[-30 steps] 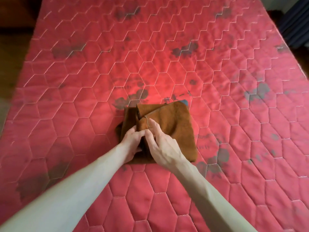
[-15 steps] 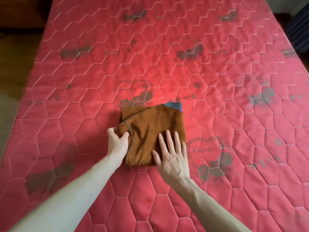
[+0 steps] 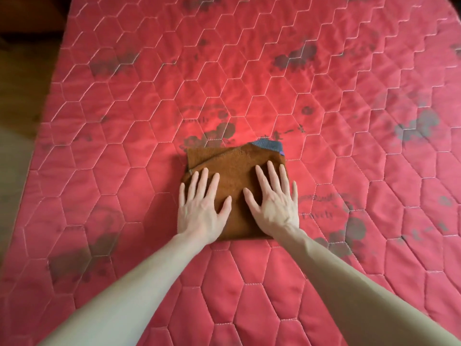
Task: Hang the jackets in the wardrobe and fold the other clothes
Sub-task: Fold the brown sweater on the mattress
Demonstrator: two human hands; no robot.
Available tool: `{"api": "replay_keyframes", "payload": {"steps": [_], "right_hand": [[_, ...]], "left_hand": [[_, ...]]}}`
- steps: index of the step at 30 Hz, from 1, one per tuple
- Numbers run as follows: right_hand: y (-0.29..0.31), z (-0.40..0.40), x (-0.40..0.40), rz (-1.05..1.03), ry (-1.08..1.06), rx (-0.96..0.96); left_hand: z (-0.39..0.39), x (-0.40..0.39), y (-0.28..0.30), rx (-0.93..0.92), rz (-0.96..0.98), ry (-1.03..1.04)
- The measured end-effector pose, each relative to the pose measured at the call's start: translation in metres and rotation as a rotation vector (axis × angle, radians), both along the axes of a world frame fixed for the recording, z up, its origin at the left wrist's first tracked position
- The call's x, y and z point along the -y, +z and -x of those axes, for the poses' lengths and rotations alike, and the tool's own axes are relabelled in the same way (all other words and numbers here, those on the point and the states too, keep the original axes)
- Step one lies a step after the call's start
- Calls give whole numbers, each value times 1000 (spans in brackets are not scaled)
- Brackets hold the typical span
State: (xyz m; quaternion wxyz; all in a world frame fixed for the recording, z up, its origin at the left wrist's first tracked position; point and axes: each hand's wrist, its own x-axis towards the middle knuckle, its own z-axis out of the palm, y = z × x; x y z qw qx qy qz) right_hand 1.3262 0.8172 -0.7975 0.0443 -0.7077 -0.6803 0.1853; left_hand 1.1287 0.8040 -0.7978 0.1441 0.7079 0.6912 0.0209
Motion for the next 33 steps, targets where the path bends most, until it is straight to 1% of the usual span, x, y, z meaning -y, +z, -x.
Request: {"api": "replay_keyframes", "payload": {"steps": [4,7,9,11,13,16,17,19,22,23,24,26,27,28,30,33], "right_hand": [[-3,-1,-10,-18,-4,-58],[-3,-4,-33,-103,134,15],[-4,-1,-53,-90,210,56],[-6,3,-67,-12,187,45],[-8,2,-74,33,169,14],[-5,0,-72,20,178,-25],[-4,-1,-67,-18,141,-52],[-2,-3,-52,-91,-34,-134],[6,-9,-28,-76,-373,-368],[10,-11,-21,-62,-456,-451],[14,-14,-15,-37,-516,-506],[18,-19,-4,61,-591,-550],[20,-21,0,121,-626,-577],[20,-24,3,177,-664,-632],[24,-30,8,275,-729,-840],[42,-34,20,414,-734,-1125]], "left_hand": [[-4,-1,-4,90,-8,86],[-3,-4,-5,107,16,120],[-1,-15,-4,66,64,110],[4,-32,-2,71,118,121],[6,-47,1,113,170,168],[2,-47,5,132,176,263],[-1,-42,8,130,166,301],[-9,-30,14,167,132,436],[-14,-14,21,363,151,804],[-13,-11,22,409,186,916],[-12,-9,23,428,228,983],[-6,-6,26,474,297,1018],[-3,-6,26,551,321,1028],[2,-5,29,673,358,1048],[8,-3,36,943,470,1078],[14,8,49,1189,578,1010]]}}
